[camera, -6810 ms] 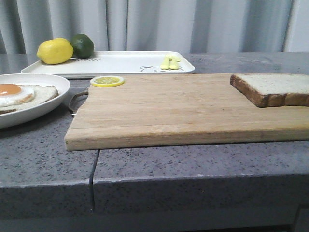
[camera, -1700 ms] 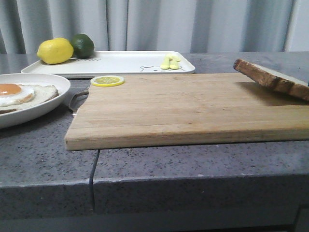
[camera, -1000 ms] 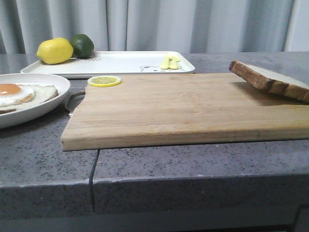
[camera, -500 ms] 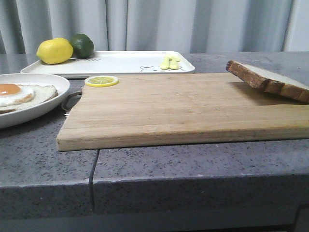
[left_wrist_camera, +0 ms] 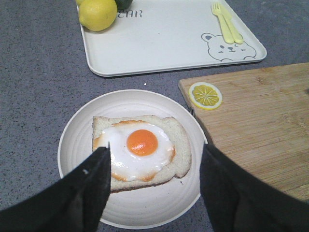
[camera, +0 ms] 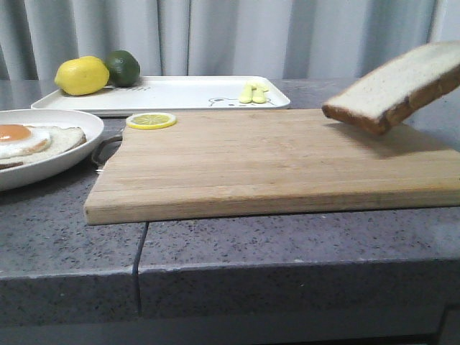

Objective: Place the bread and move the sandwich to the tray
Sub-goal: 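Grasp the bread slice on the cutting board with the right gripper and lift, then carry the bread slice with the right gripper over the egg toast plate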

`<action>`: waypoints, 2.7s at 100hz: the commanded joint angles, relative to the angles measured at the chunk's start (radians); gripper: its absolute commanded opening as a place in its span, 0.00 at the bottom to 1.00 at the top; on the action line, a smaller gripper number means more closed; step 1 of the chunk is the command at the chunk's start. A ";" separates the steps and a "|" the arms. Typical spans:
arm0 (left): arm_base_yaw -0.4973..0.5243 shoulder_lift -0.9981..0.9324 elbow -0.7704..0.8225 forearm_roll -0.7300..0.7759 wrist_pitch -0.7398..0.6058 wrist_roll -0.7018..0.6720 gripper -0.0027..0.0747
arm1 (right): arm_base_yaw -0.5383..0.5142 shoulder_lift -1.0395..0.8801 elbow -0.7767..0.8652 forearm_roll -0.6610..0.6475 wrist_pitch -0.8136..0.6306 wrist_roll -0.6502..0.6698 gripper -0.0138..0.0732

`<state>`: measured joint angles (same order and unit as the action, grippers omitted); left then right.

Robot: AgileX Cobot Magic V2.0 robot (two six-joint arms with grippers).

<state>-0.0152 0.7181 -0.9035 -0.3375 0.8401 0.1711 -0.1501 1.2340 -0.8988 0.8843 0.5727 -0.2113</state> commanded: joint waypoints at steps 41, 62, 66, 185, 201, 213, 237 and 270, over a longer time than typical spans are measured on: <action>-0.002 0.005 -0.033 -0.030 -0.074 0.003 0.53 | 0.069 -0.072 -0.120 0.406 0.046 -0.154 0.08; -0.002 0.005 -0.033 -0.030 -0.076 0.003 0.53 | 0.211 -0.060 -0.121 0.441 -0.052 -0.161 0.08; -0.002 0.005 -0.033 -0.030 -0.076 0.003 0.53 | 0.237 -0.053 -0.121 0.449 -0.065 -0.161 0.09; -0.002 0.005 -0.033 -0.030 -0.074 0.003 0.53 | 0.753 0.347 -0.307 0.593 -0.358 -0.161 0.09; -0.002 0.005 -0.033 -0.030 -0.074 0.003 0.53 | 0.796 0.393 -0.359 0.614 -0.382 -0.161 0.09; -0.002 0.005 -0.033 -0.030 -0.072 0.003 0.53 | 0.828 0.419 -0.377 0.636 -0.418 -0.161 0.09; -0.002 0.005 -0.033 -0.030 -0.070 0.003 0.53 | 0.861 0.443 -0.401 0.647 -0.462 -0.161 0.09; -0.002 0.005 -0.033 -0.030 -0.070 0.003 0.53 | 0.919 0.484 -0.407 0.689 -0.523 -0.161 0.09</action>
<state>-0.0152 0.7181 -0.9035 -0.3375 0.8364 0.1711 0.7514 1.7554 -1.2694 1.5564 0.0669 -0.3588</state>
